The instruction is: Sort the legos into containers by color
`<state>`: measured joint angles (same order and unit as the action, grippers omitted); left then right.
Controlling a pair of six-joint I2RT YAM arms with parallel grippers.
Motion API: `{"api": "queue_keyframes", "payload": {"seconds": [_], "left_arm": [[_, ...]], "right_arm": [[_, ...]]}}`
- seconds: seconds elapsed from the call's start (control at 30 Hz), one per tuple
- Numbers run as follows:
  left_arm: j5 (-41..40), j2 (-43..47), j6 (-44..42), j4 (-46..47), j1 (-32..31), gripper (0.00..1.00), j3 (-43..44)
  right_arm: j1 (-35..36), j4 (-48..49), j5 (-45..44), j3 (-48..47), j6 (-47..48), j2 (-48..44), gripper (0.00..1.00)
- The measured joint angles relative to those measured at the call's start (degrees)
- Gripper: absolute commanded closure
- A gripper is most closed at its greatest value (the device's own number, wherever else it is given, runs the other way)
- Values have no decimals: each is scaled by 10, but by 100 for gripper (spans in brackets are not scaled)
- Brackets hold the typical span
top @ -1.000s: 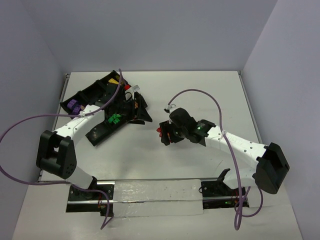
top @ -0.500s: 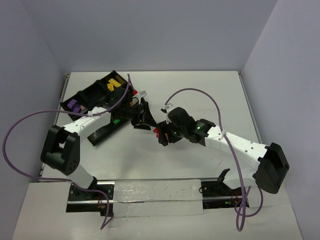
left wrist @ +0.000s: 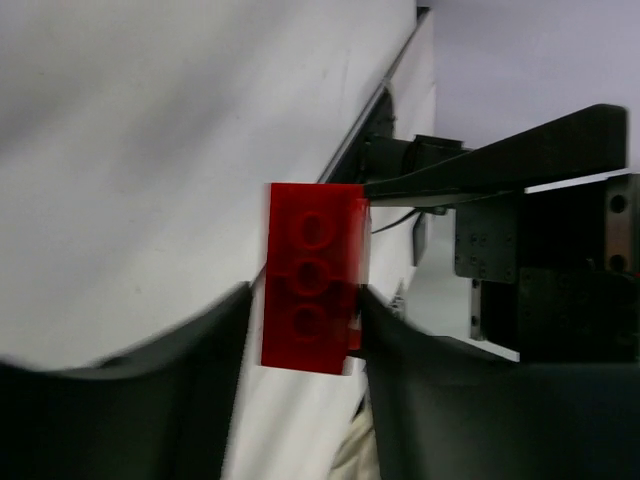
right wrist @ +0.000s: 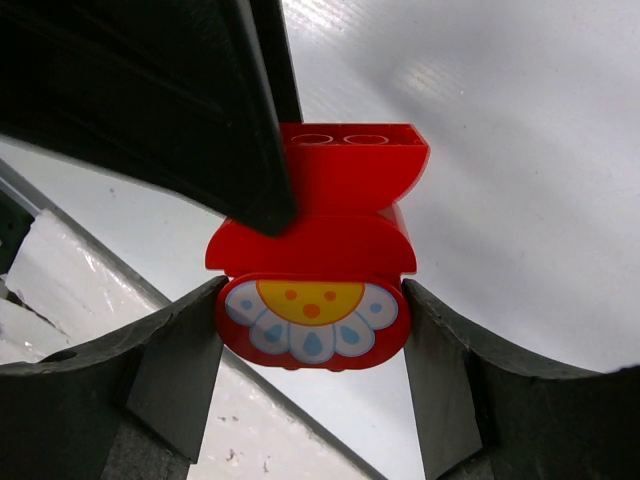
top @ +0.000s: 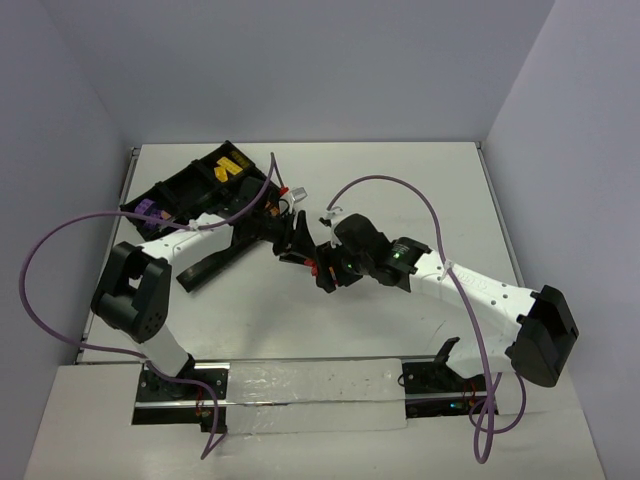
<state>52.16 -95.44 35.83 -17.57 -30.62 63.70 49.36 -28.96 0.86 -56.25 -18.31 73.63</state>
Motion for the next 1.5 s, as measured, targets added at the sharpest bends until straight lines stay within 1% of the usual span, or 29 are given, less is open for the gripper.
{"api": "queue_keyframes", "payload": {"seconds": [0.07,0.1,0.13,0.17,0.2,0.23,0.27,0.33,0.37,0.47,0.6,0.7,0.8,0.87,1.0,1.07,1.2,1.3,1.5], "left_arm": [[12,0,5,10,-1,78,1],[16,0,7,14,-1,92,1],[19,0,8,18,-1,99,1],[20,0,8,19,-1,100,1],[19,0,8,18,-1,100,2],[19,-1,8,16,-1,100,2],[19,-2,7,15,-1,100,4],[17,-3,5,13,-1,100,8],[11,-3,4,11,-1,100,10],[-17,-3,4,-1,-1,100,14],[-65,-3,4,-27,4,100,25],[-93,-3,7,-37,15,100,27],[-112,-2,17,-39,38,100,26],[-120,2,29,-38,56,100,25],[-123,39,63,-16,93,100,4],[-111,66,79,2,109,100,-10],[-78,107,111,44,134,100,-20],[-57,122,130,74,141,100,-22],[-33,140,145,93,142,100,-35]], "right_arm": [[0,-2,0,0,0,0,66],[0,-3,0,0,0,0,66],[0,-4,0,0,0,0,65],[0,-4,0,0,0,0,60],[0,-4,-1,0,0,0,54],[0,-4,-2,0,0,0,43],[0,-4,-3,0,0,0,27],[0,-4,-8,0,-2,0,12],[0,-4,-13,0,-3,0,8],[0,-4,-33,0,-9,0,6],[0,-12,-52,0,-17,-6,5],[-5,-18,-56,0,-20,-26,5],[-22,-13,-33,2,-30,-62,5],[-59,9,8,16,-45,-95,5],[-151,67,83,63,-103,-151,5],[-173,98,118,84,-140,-155,5],[-194,181,189,133,-219,-143,6],[-200,265,237,164,-288,-127,6],[-209,421,295,184,-394,-85,6]]}}
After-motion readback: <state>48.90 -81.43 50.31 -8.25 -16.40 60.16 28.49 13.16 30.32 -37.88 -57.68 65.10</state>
